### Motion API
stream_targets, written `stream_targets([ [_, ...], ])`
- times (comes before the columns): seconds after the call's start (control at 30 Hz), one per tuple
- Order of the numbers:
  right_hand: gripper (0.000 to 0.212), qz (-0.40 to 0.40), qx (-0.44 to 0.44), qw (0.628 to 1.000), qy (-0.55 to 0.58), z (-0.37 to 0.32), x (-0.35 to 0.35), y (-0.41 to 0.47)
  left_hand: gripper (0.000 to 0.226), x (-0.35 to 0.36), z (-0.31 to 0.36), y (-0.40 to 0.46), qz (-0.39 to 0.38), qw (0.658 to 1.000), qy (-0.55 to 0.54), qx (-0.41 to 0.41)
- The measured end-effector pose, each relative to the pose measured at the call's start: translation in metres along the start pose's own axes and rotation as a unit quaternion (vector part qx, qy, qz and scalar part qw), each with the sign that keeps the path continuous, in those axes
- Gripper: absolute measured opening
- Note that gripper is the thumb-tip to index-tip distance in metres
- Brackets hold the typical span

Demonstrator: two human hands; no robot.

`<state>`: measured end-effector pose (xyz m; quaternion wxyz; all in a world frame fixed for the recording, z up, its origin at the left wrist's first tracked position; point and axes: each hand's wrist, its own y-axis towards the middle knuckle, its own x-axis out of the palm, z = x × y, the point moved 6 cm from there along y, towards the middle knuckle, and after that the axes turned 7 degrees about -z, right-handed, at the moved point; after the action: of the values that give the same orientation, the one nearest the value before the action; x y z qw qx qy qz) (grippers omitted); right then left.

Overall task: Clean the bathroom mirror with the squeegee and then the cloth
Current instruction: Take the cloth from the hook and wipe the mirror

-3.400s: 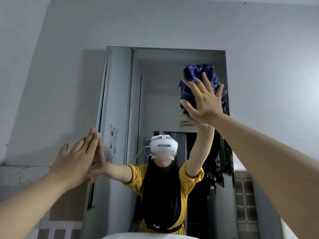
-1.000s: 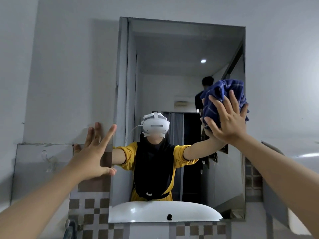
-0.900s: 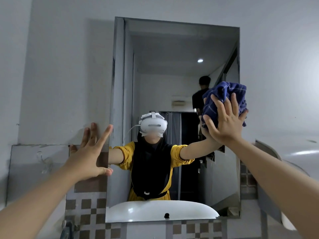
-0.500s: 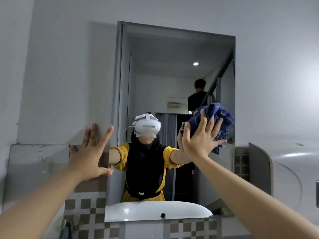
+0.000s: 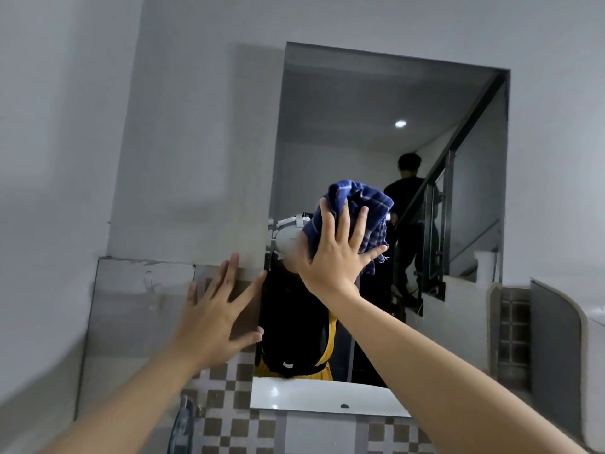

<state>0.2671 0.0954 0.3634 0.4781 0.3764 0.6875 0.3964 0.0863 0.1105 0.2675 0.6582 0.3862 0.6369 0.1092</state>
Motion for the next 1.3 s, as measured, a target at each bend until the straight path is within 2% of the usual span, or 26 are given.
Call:
stream_targets([
  [0.27,0.060,0.021,-0.113,0.992,-0.054,-0.043,0.022,-0.007,0.107,0.015,-0.001,-0.002,-0.003,1.000,-0.016,-0.002],
  [0.57,0.062,-0.011,-0.306,0.942,-0.139,-0.018,0.013,-0.018,0.110,0.021,-0.002,0.001,0.001,1.000,-0.013,-0.005],
  [0.73,0.063,-0.015,-0.355,0.920,-0.165,0.014,0.001,-0.020,0.109,0.021,-0.003,0.001,0.002,1.000,-0.012,-0.003],
  [0.97,0.065,0.014,-0.291,0.940,-0.180,0.098,-0.028,-0.014,0.108,0.021,-0.004,0.001,0.017,1.000,-0.009,-0.001],
  [1.17,0.066,0.016,-0.117,0.983,-0.138,0.184,-0.059,-0.014,0.106,0.024,-0.006,0.002,0.024,1.000,0.000,-0.004],
  [1.3,0.068,0.054,-0.020,0.994,-0.087,0.214,-0.065,-0.026,0.106,0.024,-0.005,0.003,0.024,1.000,-0.004,-0.002],
])
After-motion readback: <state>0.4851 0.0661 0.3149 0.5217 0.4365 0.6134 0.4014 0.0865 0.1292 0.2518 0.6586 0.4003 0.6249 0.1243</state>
